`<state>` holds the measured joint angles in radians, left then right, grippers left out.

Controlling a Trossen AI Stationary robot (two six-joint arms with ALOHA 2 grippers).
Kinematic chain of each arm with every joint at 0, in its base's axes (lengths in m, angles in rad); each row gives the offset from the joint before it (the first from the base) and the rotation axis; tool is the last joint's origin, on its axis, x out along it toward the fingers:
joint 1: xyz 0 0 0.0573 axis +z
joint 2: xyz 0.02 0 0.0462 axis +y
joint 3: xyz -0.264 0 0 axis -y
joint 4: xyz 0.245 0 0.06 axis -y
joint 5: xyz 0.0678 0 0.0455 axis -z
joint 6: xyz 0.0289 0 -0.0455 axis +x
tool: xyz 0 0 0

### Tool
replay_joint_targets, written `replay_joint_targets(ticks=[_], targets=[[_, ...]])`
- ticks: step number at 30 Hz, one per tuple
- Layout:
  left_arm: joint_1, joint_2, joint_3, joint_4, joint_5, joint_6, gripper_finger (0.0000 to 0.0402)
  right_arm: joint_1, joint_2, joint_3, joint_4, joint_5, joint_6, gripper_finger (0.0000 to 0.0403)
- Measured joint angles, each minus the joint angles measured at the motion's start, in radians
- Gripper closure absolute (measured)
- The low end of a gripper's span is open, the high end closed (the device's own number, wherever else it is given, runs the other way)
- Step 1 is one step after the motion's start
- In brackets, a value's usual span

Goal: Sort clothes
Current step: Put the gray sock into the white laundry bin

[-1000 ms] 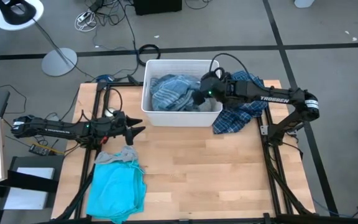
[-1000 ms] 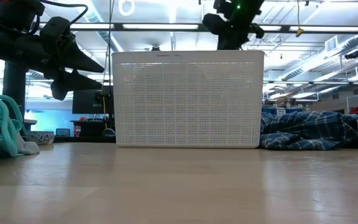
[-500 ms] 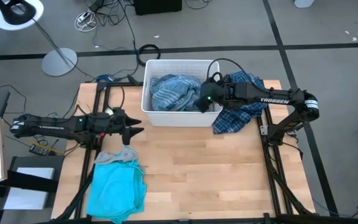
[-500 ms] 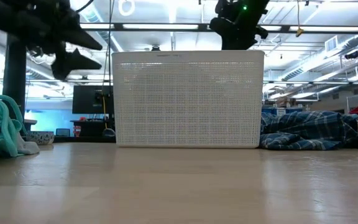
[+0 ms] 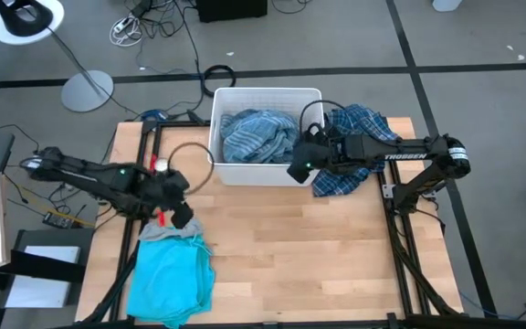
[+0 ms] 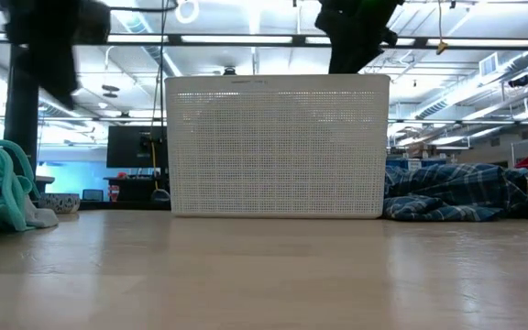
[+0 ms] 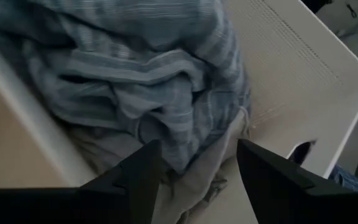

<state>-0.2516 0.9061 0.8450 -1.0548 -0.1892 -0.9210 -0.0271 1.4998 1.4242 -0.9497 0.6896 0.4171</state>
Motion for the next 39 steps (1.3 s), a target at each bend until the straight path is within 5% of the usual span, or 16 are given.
replay_joint_targets(ticks=[12,28,32,39], targets=[[-0.217,0.121,0.017,-0.121,0.083,-0.210,0.0145,0.107,0.000,0.000,-0.083,0.091,0.088,0.0196],[-0.292,0.121,-0.132,-0.081,0.149,-0.279,0.0152,0.258,0.000,0.000,-0.100,0.136,0.234,0.0199],[-0.292,0.121,-0.167,-0.015,0.159,-0.306,0.0211,0.323,0.000,0.000,-0.100,0.162,0.293,0.0199],[-0.268,0.121,-0.189,0.203,0.131,-0.290,0.0387,0.432,0.003,-0.032,-0.082,0.327,0.445,0.0199]])
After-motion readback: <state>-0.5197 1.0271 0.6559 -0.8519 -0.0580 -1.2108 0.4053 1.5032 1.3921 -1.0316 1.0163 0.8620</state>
